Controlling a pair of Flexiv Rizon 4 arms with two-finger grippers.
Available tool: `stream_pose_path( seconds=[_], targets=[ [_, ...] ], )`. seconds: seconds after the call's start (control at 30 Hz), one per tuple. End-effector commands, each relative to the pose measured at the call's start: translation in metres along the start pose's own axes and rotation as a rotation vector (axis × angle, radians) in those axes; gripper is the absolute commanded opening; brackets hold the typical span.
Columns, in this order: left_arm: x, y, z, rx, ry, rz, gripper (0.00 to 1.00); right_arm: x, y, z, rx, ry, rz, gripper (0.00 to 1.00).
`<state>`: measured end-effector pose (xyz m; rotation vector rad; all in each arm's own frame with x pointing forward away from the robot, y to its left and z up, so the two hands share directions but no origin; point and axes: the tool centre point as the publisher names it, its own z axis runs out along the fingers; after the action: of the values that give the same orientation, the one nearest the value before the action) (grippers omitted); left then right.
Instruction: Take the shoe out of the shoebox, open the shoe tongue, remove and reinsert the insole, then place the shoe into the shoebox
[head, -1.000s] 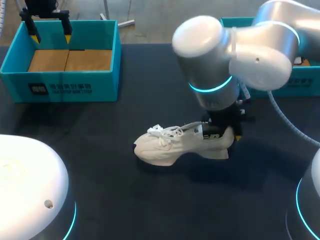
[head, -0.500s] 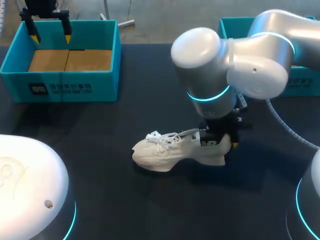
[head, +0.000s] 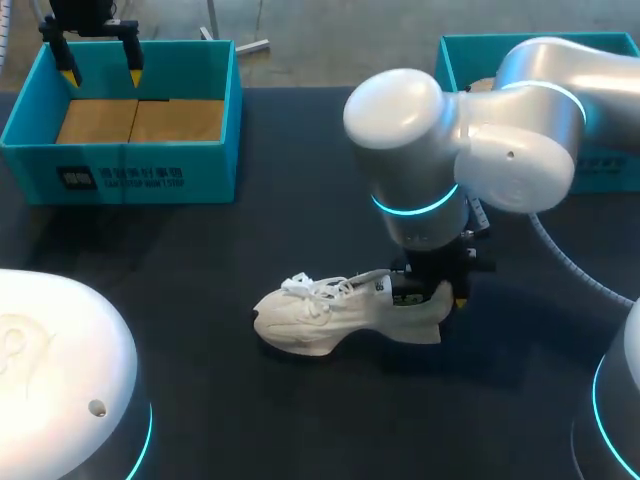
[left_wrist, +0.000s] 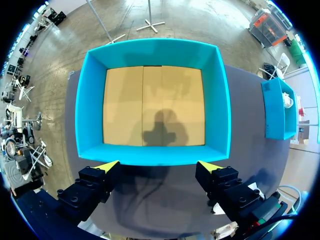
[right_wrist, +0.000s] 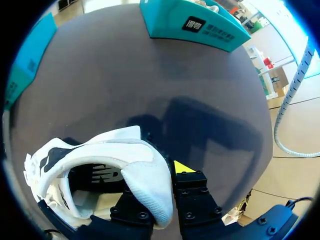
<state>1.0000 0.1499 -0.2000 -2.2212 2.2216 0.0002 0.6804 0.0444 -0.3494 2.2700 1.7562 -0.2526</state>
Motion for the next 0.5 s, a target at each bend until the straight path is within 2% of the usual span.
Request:
stream_pose_path(
  seconds=[0.03,0.5],
  targets=[
    [0.0000,0.0000,0.0000,0.000,0.000,0.000,1.00,0.0112,-0.0108,0.0026,-0.030,-0.005,0.010,0.00],
    [0.0000,0.0000,0.0000,0.000,0.000,0.000,1.00,0.0148,-0.0146,0.0060,-0.048,-0.041,-0.062,0.00]
  ],
)
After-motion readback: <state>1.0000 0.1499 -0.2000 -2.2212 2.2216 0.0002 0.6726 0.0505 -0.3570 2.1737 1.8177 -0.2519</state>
